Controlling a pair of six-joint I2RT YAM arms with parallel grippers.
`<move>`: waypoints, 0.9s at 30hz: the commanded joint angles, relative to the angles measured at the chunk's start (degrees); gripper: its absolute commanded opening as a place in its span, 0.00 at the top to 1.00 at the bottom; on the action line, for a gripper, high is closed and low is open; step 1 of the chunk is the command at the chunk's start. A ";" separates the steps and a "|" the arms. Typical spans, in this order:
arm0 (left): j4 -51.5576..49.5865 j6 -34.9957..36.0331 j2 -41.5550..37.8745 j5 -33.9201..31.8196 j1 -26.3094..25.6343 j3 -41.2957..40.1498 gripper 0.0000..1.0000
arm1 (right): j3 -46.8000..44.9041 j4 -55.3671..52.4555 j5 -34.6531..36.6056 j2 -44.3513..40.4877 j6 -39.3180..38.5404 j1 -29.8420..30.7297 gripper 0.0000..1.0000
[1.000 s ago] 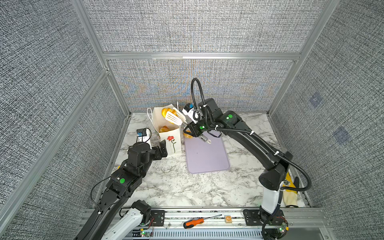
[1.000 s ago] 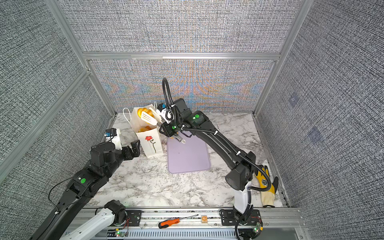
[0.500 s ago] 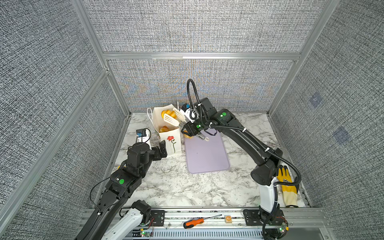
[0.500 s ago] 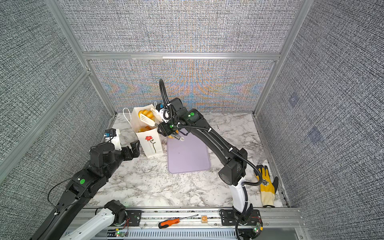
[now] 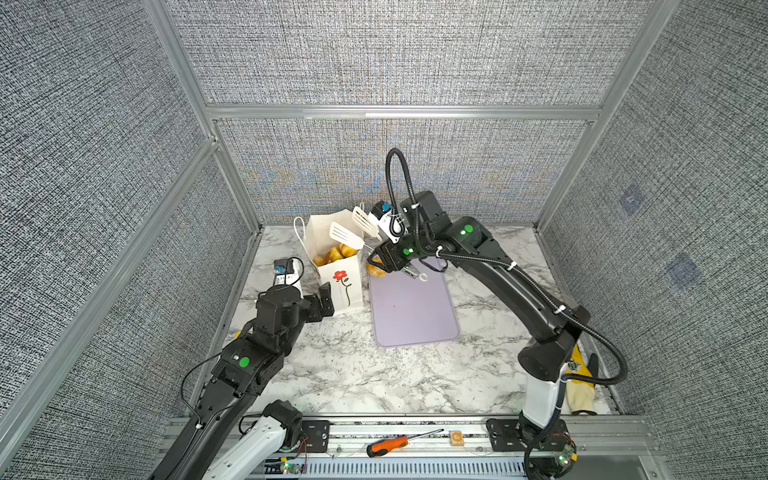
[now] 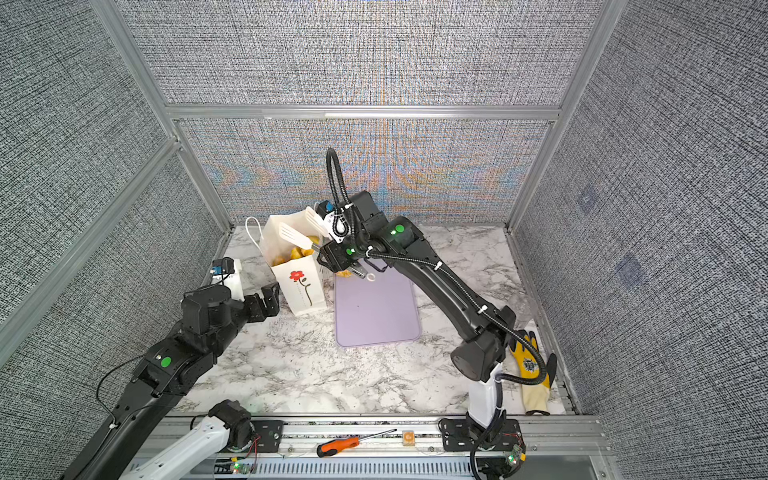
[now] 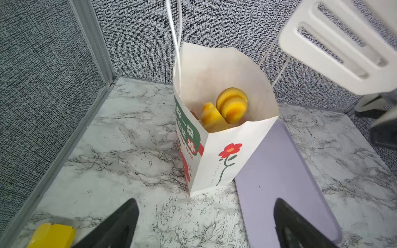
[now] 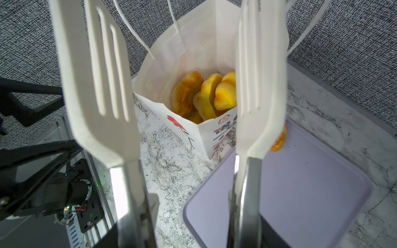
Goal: Pack bread into a paper bag
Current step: Place the bread in the paper bag, then pick up the bread from the tray.
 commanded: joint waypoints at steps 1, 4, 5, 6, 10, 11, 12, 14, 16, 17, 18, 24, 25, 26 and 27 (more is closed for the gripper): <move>-0.47 0.33 0.51 -0.88 0.10 0.45 0.01 | -2.90 1.85 1.22 -3.49 -1.03 0.05 0.38; -0.19 0.42 0.93 -0.48 0.09 0.46 0.01 | -7.98 1.68 4.10 -6.67 -2.33 -0.13 0.38; 0.00 0.42 0.92 -0.40 0.02 0.37 0.01 | -9.85 1.78 5.06 -7.94 -2.60 -0.32 0.38; 0.18 0.33 0.87 -0.35 0.06 0.32 0.01 | -11.62 1.91 5.78 -9.31 -2.62 -0.71 0.39; 0.19 0.16 0.59 -0.50 0.09 0.32 0.01 | -18.73 4.04 6.28 -14.38 -2.79 -2.28 0.38; 0.19 0.15 0.53 -0.50 0.09 0.27 0.01 | -20.53 4.85 6.38 -15.57 -2.91 -2.81 0.38; 0.19 0.10 0.51 -0.46 0.01 0.29 0.01 | -22.62 5.51 6.36 -16.67 -3.25 -3.42 0.38; 0.44 0.15 0.61 -0.33 0.09 0.27 0.01 | -26.67 6.71 6.67 -18.01 -3.68 -4.85 0.38; 0.73 0.14 0.95 0.00 0.08 0.34 0.01 | -29.94 6.83 6.62 -18.23 -3.71 -6.69 0.38; 0.88 0.23 1.17 0.31 0.06 0.27 0.01 | -31.52 6.79 6.92 -18.21 -3.90 -7.37 0.38; 1.04 0.24 1.31 0.45 0.08 0.32 0.01 | -32.91 6.92 7.91 -17.93 -3.90 -7.87 0.38; 1.86 0.59 1.66 0.95 0.07 0.01 0.01 | -37.41 9.30 8.51 -14.98 -5.92 -8.98 0.38; 1.77 0.57 1.66 0.96 0.03 0.09 0.01 | -37.48 9.63 8.33 -14.01 -6.24 -9.15 0.38; 1.77 0.59 1.64 1.08 0.06 0.10 0.01 | -37.35 9.69 8.38 -12.65 -6.54 -9.39 0.38; 1.69 0.55 1.66 1.08 0.10 0.08 0.01 | -36.91 9.40 8.39 -11.10 -6.92 -9.55 0.38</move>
